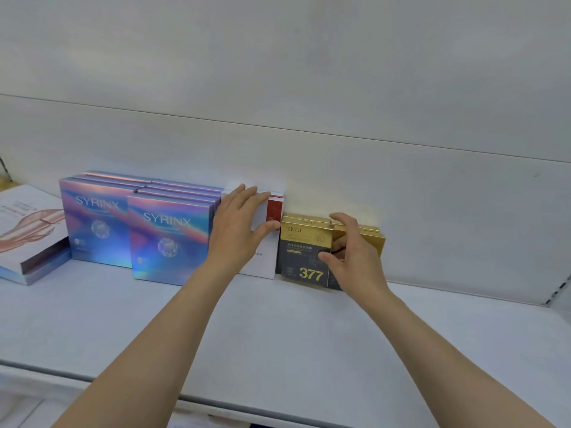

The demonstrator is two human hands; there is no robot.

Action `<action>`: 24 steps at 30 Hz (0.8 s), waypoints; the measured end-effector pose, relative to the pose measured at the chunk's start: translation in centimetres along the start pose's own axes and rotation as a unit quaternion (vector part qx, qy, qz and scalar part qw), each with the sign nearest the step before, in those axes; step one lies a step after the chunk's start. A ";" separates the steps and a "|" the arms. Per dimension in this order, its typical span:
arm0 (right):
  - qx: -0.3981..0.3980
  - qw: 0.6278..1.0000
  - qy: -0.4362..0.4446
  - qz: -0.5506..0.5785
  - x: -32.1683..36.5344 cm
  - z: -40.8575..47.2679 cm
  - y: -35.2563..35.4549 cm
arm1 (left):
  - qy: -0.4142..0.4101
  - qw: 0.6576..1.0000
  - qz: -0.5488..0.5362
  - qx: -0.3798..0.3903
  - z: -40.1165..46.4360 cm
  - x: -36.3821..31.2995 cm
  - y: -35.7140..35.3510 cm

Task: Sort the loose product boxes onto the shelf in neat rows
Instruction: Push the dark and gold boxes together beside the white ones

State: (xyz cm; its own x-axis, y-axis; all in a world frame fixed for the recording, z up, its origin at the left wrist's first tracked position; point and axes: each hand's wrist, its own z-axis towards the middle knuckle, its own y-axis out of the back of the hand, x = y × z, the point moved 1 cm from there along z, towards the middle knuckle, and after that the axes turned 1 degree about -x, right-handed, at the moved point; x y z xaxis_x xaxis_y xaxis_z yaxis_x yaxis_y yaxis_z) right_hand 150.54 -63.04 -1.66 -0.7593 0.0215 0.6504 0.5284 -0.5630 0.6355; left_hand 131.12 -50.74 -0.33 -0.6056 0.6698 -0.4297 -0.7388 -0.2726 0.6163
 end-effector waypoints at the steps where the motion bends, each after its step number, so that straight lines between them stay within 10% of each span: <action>1: 0.001 1.000 0.013 -0.012 -0.2 -0.1 -0.4 | 0.001 1.000 -0.002 -0.003 0.0 0.1 -0.1; 10: -0.070 0.980 0.068 -0.171 -0.4 -0.3 -1.7 | 0.002 1.000 0.001 0.002 -0.1 0.3 -0.3; 24: -0.056 0.988 0.063 -0.127 -0.6 0.7 -1.7 | 0.013 1.000 0.018 0.019 0.1 -0.3 0.1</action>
State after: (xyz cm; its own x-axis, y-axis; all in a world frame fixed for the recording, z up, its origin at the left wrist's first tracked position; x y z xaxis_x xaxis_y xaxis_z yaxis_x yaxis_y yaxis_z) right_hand 150.41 -61.50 -2.80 -0.9074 0.0747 0.4135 0.2740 -0.6408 0.7171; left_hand 131.23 -50.91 -0.08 -0.6391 0.6423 -0.4231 -0.7049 -0.2691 0.6563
